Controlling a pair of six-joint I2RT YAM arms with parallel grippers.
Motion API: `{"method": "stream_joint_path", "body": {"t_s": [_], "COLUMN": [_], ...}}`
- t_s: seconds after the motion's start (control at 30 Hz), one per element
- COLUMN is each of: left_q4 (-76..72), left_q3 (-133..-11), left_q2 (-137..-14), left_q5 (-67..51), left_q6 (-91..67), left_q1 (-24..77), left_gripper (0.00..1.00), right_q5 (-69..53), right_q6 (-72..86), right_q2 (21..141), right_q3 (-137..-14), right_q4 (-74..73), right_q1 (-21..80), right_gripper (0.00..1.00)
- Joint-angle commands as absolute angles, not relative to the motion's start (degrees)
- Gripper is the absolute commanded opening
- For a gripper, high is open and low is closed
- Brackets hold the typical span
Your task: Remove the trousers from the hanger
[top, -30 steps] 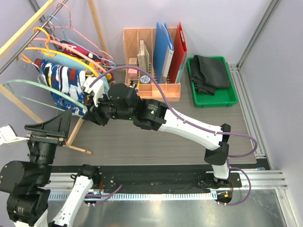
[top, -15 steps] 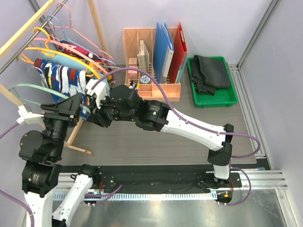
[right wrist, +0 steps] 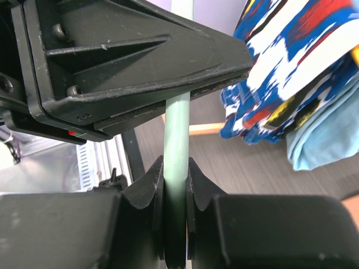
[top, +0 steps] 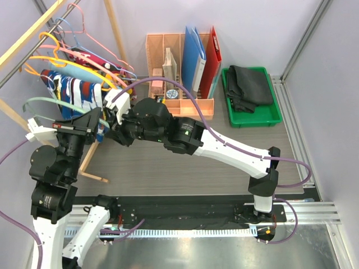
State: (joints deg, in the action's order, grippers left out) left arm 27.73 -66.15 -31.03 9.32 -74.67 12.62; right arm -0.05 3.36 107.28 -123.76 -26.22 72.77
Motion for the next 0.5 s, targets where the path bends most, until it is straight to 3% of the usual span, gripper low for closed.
{"method": "stream_joint_path", "body": {"t_s": [0.0, 0.47], "left_q4": [21.62, 24.71], "left_q3": [-72.06, -76.82], "left_q2": [-33.57, -35.33], "left_q5": [14.06, 22.94], "left_q6": [-73.13, -66.27], "left_q1": [12.48, 12.39], "left_gripper": [0.01, 0.01], "right_q5": [-0.26, -0.27], "right_q6": [0.35, 0.44], "right_q2": [104.76, 113.91], "right_q3": [-126.38, -138.87], "right_q4": [-20.30, -19.87], "right_q1": [73.30, 72.95], "right_gripper": [0.01, 0.01]}}
